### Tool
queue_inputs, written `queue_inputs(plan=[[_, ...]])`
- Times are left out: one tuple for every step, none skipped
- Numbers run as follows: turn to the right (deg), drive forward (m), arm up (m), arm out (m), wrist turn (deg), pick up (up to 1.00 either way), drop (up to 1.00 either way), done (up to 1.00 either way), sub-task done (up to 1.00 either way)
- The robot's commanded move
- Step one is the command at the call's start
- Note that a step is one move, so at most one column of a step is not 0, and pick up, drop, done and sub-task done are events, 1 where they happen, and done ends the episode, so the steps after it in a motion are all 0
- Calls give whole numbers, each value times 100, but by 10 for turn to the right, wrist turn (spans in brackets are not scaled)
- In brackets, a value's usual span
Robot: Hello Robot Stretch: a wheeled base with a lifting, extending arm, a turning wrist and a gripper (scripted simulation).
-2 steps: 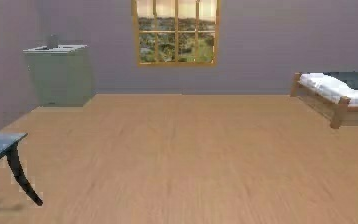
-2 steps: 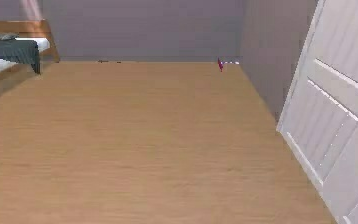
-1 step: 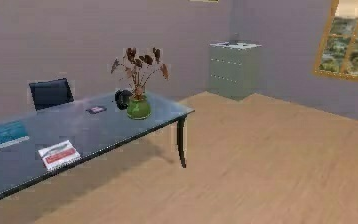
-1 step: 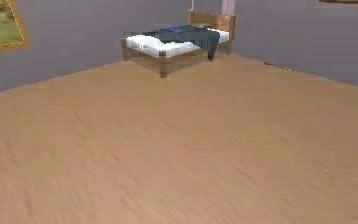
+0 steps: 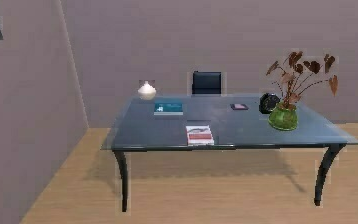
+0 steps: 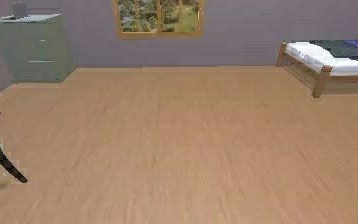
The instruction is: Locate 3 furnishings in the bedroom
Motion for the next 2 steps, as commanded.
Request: queue_inputs(plan=[[0, 30, 0, 0, 0, 0, 0, 0, 0], [120, 0, 0, 0, 0, 0, 0, 0, 0]])
